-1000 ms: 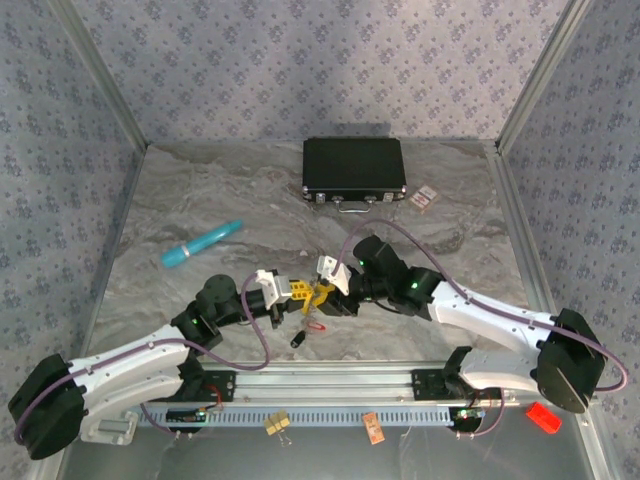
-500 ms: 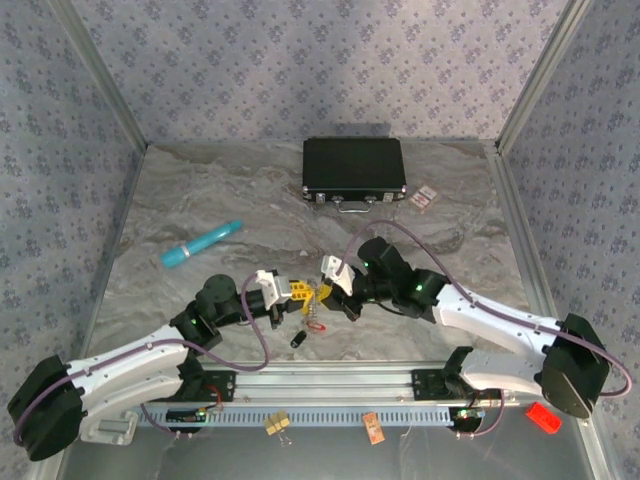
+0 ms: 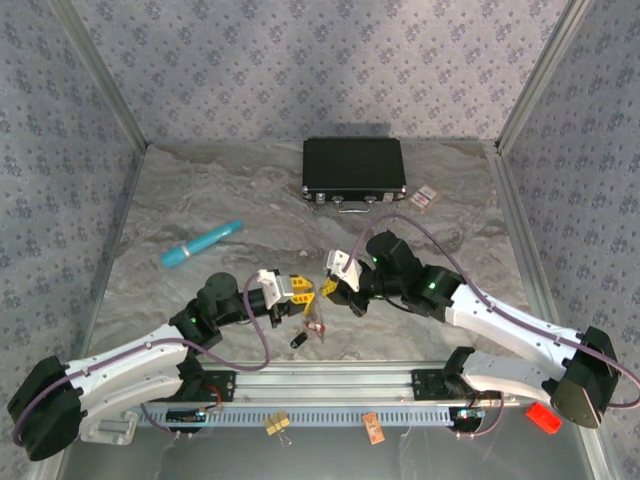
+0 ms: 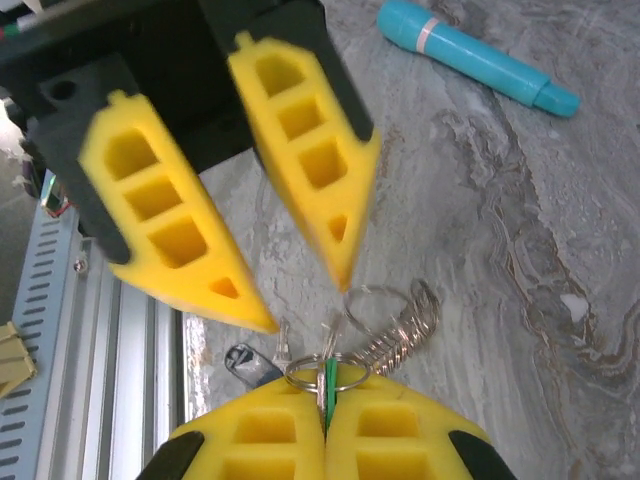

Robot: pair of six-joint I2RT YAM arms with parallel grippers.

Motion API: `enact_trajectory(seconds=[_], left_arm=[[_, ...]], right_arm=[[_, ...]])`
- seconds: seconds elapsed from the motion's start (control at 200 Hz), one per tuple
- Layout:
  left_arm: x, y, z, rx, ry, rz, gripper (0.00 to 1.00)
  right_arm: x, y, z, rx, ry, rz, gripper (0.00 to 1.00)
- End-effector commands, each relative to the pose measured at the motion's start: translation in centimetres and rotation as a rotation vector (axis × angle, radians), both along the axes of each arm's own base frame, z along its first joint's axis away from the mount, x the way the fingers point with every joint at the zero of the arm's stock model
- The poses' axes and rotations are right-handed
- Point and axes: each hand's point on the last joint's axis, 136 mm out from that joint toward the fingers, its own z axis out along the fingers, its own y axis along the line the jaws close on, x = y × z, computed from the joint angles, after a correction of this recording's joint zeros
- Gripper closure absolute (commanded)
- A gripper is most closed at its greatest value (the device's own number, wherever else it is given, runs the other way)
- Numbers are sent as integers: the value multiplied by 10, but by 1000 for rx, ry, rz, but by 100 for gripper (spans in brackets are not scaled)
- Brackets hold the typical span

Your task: Put the keys on the keyring

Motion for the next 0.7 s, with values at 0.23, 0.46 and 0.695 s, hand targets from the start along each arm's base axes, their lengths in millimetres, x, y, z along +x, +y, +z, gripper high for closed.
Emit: enact_trajectory(seconds=[0.23,0.46,0.695], left_arm=[[38,30,22,-51,-51,293,2],[79,104,48,-112,-18,761,0],[86,162,82,-318,40,978,1]], right_arm=[[24,-2,24,-53,-98,-67,100],[47,43,45,-1,-154,-12,100],[76,109,76,109,-223,56,100]])
